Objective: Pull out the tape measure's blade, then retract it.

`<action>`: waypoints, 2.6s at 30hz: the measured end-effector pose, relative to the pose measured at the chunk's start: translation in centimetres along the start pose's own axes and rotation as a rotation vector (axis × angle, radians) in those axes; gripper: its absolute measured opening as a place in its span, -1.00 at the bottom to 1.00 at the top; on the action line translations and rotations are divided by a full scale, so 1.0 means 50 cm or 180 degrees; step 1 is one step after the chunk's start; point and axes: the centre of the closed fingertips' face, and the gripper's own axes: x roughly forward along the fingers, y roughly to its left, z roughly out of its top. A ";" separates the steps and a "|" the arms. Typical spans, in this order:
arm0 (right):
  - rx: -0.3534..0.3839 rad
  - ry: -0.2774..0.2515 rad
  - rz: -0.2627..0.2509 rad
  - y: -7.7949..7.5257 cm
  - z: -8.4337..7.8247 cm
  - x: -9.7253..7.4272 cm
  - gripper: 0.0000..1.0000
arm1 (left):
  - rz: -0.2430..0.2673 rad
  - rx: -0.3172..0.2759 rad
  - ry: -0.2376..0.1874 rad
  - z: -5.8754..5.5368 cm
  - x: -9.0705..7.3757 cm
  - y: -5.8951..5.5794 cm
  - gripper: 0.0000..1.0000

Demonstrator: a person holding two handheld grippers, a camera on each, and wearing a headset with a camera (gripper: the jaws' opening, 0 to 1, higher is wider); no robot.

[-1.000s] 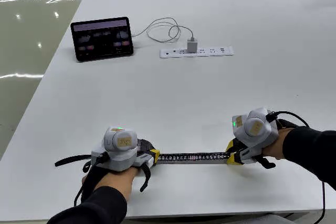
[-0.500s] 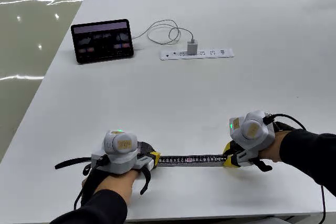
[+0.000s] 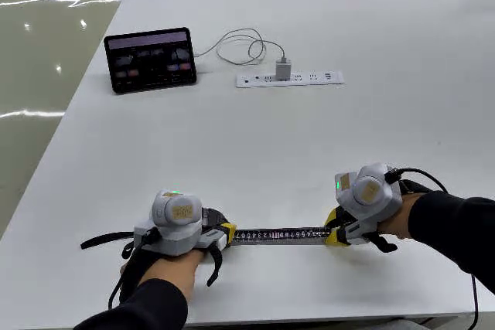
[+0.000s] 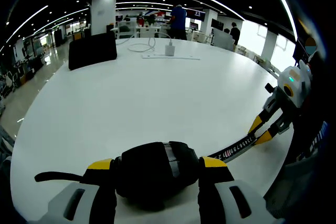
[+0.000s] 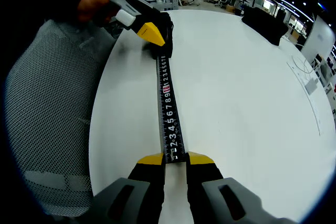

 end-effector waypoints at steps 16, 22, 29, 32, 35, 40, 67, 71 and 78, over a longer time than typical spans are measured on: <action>-0.0017 -0.0042 -0.0005 0.001 0.016 0.011 -0.79 | 0.0002 -0.0003 -0.0001 0.000 0.000 0.000 0.17; -0.0024 -0.0049 0.0003 0.001 0.021 0.013 -0.79 | 0.0000 -0.0009 -0.0001 0.001 0.000 0.000 0.17; -0.0020 -0.0072 -0.0001 0.002 0.028 0.017 -0.79 | -0.0002 -0.0013 -0.0005 0.001 0.000 0.000 0.17; -0.0025 -0.0076 0.0004 0.002 0.031 0.018 -0.79 | -0.0003 -0.0014 -0.0006 0.001 0.000 0.000 0.17; -0.0027 -0.0077 0.0007 0.002 0.033 0.019 -0.79 | -0.0004 -0.0015 -0.0007 0.001 0.000 0.000 0.17; -0.0031 -0.0075 0.0009 0.003 0.036 0.021 -0.79 | -0.0005 -0.0019 -0.0005 0.000 -0.001 -0.001 0.17; -0.0078 -0.0166 0.0034 0.006 0.057 0.031 -0.80 | -0.0013 -0.0063 -0.0010 0.001 -0.002 0.001 0.17; -0.0123 -0.0180 0.0029 0.006 0.060 0.032 -0.80 | -0.0014 -0.0068 -0.0010 0.001 -0.002 0.001 0.17; -0.0111 -0.0209 0.0026 0.004 0.069 0.036 -0.80 | -0.0022 -0.0096 -0.0013 0.001 -0.001 0.003 0.17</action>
